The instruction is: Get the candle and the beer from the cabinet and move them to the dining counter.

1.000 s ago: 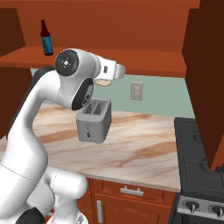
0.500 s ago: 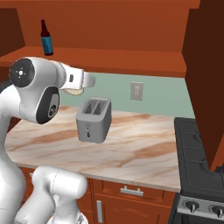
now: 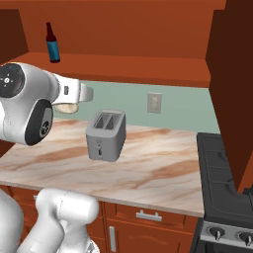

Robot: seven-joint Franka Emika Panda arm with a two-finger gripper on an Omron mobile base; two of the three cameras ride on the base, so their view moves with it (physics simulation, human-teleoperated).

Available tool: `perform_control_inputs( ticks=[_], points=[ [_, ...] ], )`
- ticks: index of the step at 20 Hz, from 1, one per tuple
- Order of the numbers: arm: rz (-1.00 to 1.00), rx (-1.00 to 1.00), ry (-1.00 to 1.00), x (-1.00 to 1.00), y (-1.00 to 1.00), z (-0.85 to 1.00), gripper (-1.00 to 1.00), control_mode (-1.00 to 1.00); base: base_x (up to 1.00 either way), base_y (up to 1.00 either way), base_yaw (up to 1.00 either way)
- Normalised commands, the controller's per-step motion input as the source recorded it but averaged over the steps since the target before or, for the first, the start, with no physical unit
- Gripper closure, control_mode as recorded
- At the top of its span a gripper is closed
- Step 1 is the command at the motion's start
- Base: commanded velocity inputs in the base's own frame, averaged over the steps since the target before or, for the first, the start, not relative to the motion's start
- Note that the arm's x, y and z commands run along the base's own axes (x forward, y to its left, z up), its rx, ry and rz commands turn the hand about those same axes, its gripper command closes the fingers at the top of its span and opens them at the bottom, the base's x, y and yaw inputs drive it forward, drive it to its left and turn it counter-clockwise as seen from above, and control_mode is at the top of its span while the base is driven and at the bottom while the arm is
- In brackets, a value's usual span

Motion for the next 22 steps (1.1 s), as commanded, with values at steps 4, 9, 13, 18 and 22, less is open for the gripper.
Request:
perform_control_inputs(
  ticks=[4, 9, 13, 18, 22],
  points=[
    [0.10, 0.00, 0.02, -0.06, 0.14, 0.00, 1.00, -1.00, 0.00, 0.00, 0.00],
    [0.00, -0.04, 0.00, -0.12, 0.16, 0.00, 1.00, -1.00, 0.00, 0.00, 0.00],
    [0.00, -0.03, 0.00, -0.22, 0.14, 0.00, 1.00, -1.00, 0.00, 0.00, 0.00],
    [-0.06, 0.00, 0.00, -0.16, 0.01, 0.00, 1.00, -1.00, 0.00, 0.00, 0.00],
    [-0.09, 0.00, 0.00, -0.12, 0.00, 0.00, 1.00, -1.00, 0.00, 0.00, 0.00]
  ],
)
